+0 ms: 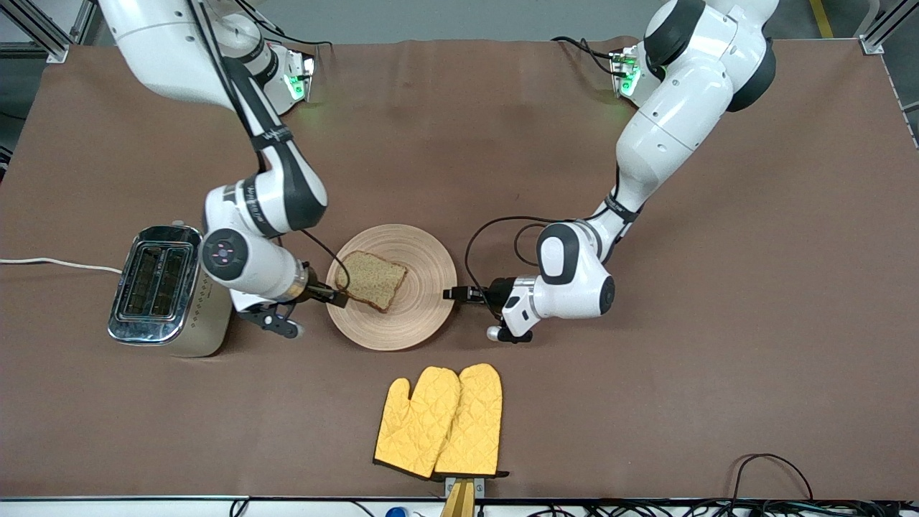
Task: Move plate and put bread in toaster
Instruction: 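Push the plate further while the right gripper reaches the bread, then grasp the bread with the right gripper while the left gripper withdraws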
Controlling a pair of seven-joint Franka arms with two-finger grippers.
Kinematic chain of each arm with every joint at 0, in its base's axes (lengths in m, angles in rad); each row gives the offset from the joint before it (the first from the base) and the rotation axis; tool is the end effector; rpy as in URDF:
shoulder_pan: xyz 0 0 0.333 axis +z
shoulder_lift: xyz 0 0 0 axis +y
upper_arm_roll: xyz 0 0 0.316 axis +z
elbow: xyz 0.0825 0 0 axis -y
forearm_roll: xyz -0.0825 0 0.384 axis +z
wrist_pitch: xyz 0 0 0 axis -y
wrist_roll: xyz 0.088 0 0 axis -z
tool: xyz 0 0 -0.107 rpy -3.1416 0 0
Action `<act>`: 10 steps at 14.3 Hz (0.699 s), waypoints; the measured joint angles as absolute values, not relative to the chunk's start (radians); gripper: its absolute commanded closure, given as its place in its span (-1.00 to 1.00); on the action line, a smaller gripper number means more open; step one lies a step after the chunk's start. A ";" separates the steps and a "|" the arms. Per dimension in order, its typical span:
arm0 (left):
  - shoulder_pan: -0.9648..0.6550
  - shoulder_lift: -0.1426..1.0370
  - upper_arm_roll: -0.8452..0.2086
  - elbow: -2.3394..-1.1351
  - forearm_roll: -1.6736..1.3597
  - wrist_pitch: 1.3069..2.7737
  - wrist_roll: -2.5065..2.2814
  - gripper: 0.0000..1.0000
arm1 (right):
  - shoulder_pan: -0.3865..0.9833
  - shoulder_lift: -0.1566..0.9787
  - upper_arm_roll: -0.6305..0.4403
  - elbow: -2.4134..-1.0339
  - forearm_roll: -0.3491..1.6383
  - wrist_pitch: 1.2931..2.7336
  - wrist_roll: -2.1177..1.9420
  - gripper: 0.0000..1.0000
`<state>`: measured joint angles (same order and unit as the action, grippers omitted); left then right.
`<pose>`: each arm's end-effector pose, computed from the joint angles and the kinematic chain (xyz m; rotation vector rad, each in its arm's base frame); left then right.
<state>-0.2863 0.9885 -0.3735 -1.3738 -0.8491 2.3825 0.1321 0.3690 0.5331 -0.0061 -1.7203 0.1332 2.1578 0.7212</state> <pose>0.6165 -0.4091 0.1554 2.2668 0.0298 -0.2473 0.6143 0.2394 0.2704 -3.0210 0.6704 0.2098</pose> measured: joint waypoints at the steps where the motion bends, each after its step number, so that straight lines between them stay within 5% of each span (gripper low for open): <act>1: -0.273 0.970 -0.369 -1.373 -0.786 2.356 0.083 -1.00 | 0.386 0.540 -0.006 -1.720 0.132 2.158 0.764 -1.00; 10: 0.069 0.677 -0.364 -1.371 -0.151 1.882 0.027 -1.00 | 0.432 0.564 -0.013 -1.753 0.025 2.124 0.884 -0.99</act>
